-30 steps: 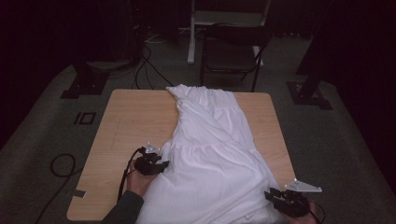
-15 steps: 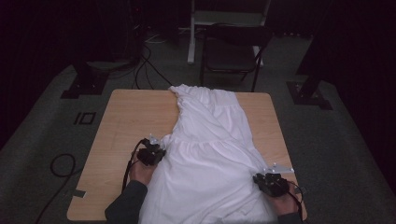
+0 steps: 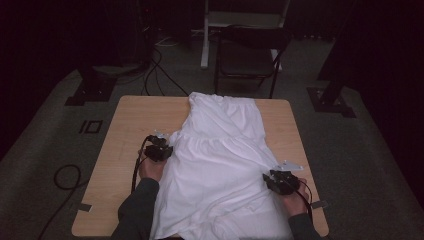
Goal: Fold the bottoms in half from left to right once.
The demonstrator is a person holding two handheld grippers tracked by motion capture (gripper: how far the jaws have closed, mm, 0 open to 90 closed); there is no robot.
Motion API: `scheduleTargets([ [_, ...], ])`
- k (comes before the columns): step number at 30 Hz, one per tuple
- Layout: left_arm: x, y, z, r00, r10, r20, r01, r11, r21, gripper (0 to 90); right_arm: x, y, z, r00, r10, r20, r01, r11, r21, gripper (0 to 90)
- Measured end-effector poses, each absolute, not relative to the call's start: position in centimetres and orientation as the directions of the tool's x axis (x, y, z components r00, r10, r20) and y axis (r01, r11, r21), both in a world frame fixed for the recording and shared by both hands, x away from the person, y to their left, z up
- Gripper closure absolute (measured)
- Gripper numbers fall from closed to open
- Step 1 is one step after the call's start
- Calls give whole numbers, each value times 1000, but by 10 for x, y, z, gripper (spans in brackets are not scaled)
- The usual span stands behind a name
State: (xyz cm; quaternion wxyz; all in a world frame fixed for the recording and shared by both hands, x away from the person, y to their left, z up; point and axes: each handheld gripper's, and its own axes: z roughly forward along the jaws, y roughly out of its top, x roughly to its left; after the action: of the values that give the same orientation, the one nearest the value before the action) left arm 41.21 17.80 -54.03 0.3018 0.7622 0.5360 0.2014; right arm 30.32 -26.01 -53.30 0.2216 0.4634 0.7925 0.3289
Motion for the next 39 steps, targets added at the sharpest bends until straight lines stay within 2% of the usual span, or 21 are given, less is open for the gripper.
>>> scheduleTargets([
  [3,398,183,-532,356,934,-35,669,-228,707,654,268,-261,-522,-498,867,-24,545,335,769,585],
  [8,381,188,-523,378,925,-42,651,-233,723,605,232,-256,-525,-584,811,29,529,353,772,571],
  [12,375,188,-526,388,921,-38,656,-246,713,580,224,-246,-533,-637,769,41,523,392,757,529],
  [14,373,188,-530,386,921,-46,665,-243,707,565,226,-234,-542,-670,740,57,535,429,727,478],
  [15,373,188,-532,385,922,-50,669,-241,703,561,227,-230,-545,-679,732,62,544,444,712,480],
  [17,373,187,-536,387,921,-50,676,-247,694,552,227,-225,-550,-689,724,42,543,477,691,573],
  [18,373,186,-537,393,918,-47,677,-255,691,549,226,-224,-549,-692,722,18,529,490,692,676],
  [20,372,184,-538,395,918,-43,677,-258,689,540,224,-230,-544,-685,728,15,530,484,697,806],
  [22,371,183,-538,398,916,-41,675,-263,689,532,221,-240,-537,-666,746,16,533,460,710,855],
  [24,370,183,-538,398,916,-41,673,-262,691,530,219,-247,-533,-659,752,22,534,446,718,858],
  [31,370,182,-538,394,918,-39,672,-259,693,502,189,-314,-501,-582,813,20,533,363,765,869],
  [36,371,184,-538,389,921,-34,675,-259,691,486,183,-339,-506,-625,779,54,605,440,664,868],
  [37,371,184,-538,389,921,-36,675,-258,691,483,184,-339,-507,-635,770,64,608,447,657,849],
  [39,371,183,-538,390,920,-35,675,-259,691,476,190,-337,-508,-619,782,78,604,410,684,678],
])
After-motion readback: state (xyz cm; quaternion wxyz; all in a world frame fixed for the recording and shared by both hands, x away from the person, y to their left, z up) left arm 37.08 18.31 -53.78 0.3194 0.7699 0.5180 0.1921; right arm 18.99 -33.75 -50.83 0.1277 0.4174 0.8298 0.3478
